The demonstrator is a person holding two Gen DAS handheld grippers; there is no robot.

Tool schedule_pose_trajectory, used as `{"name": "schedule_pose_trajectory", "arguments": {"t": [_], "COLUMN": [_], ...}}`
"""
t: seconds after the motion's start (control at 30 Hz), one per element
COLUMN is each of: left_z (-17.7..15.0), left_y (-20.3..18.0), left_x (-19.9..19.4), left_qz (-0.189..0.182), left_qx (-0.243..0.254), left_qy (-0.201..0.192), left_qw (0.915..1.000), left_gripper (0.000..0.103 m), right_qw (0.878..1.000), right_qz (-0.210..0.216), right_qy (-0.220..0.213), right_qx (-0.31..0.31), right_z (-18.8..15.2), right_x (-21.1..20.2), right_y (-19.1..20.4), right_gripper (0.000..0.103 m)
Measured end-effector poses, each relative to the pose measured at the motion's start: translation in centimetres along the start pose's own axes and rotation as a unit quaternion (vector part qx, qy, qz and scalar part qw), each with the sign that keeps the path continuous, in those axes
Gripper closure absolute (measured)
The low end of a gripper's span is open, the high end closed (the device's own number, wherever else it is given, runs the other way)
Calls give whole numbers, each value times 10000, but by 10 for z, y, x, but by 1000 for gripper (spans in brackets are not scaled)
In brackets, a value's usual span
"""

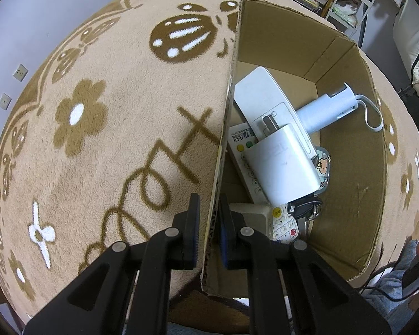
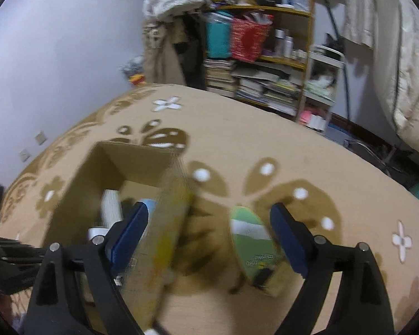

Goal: Organize rigid objects
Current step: 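Move the right tool back and close it on the gold key card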

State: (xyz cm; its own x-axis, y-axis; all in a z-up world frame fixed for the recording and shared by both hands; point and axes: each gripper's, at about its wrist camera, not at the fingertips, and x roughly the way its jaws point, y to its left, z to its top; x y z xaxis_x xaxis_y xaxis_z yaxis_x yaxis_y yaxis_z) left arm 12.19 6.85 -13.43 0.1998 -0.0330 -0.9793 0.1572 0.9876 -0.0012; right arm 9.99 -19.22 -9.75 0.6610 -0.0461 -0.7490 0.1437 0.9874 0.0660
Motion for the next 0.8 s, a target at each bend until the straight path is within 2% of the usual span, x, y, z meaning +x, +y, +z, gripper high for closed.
{"name": "schedule_pose_trajectory", "arguments": {"t": [0.27,0.6,0.63,0.73,0.8], "left_z": [0,0,0,0,0], "left_y": [0,0,0,0,0], "left_x": [0,1,1,1,1], "left_qz": [16,20,22,24,21], "left_qx": [24,30,35,35,30], "left_qy": [1,-1,-2,-2,-2], "left_qw": [10000,10000,10000,10000,10000], "left_gripper": [91,90,90,90,90], "right_qw": [9965,9856,9836,9776,9740], "right_qz": [-348,-545,-584,-651,-564], "right_qy": [518,1328,1433,1681,1754], "right_qx": [558,890,922,1085,1317], "right_z": [-14,-47,-50,-59,-65], "right_x": [23,55,59,69,75], "right_y": [-50,-68,-70,-76,-82], "right_gripper": [9,9,11,29,30]}}
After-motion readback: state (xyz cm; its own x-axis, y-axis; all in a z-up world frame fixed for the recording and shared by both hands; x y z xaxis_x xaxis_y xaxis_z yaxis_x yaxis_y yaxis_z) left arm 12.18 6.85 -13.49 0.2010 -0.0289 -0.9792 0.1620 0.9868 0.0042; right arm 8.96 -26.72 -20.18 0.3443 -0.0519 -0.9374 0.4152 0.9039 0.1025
